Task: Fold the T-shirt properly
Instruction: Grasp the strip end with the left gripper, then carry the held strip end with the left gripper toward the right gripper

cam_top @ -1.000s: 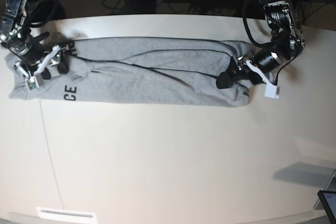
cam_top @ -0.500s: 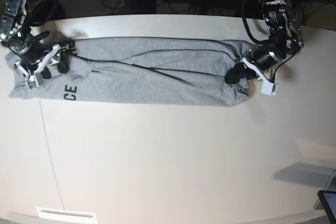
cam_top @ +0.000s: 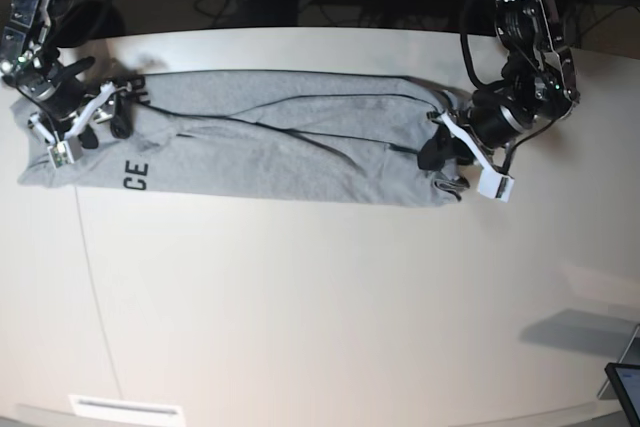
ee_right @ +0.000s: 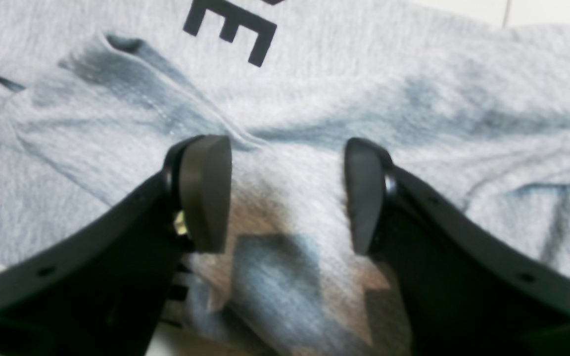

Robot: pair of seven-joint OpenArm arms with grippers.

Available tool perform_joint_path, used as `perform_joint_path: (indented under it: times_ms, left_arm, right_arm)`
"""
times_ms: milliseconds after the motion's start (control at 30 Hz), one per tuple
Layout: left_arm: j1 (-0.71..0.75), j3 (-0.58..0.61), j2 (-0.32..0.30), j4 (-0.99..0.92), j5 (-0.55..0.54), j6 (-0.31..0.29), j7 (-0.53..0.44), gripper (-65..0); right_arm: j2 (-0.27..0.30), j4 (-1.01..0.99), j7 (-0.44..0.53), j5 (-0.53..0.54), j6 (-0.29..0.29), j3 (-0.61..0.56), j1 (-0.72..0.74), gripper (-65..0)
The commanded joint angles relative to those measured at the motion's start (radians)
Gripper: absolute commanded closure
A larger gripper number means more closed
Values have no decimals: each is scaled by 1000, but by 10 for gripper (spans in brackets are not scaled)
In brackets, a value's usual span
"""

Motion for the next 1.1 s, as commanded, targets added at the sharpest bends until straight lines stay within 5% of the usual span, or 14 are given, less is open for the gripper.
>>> perform_joint_path:
  times_ms: [0,100,333,600,1067]
  left_arm:
    - [-11,16,-4,27,-21,27,-16,0]
    - [-13,72,-1,61,-28,113,-16,0]
    - [-22,150,65,112,-25,134,-16,0]
    - [-22,274,158,112,-30,263,-16,0]
    - [-54,358,322,12,21,287,-19,0]
  right_arm:
    - [1,-7,-95,-43,2,-4,-22,-344]
    - [1,-7,-95,-43,2,-4,-23,-344]
    - [1,-10,-95,-43,2,-4,-23,-344]
    - [3,-11,-95,-43,2,-4,-23,-344]
    - [4,-11,-95,-43,2,-4,-23,-344]
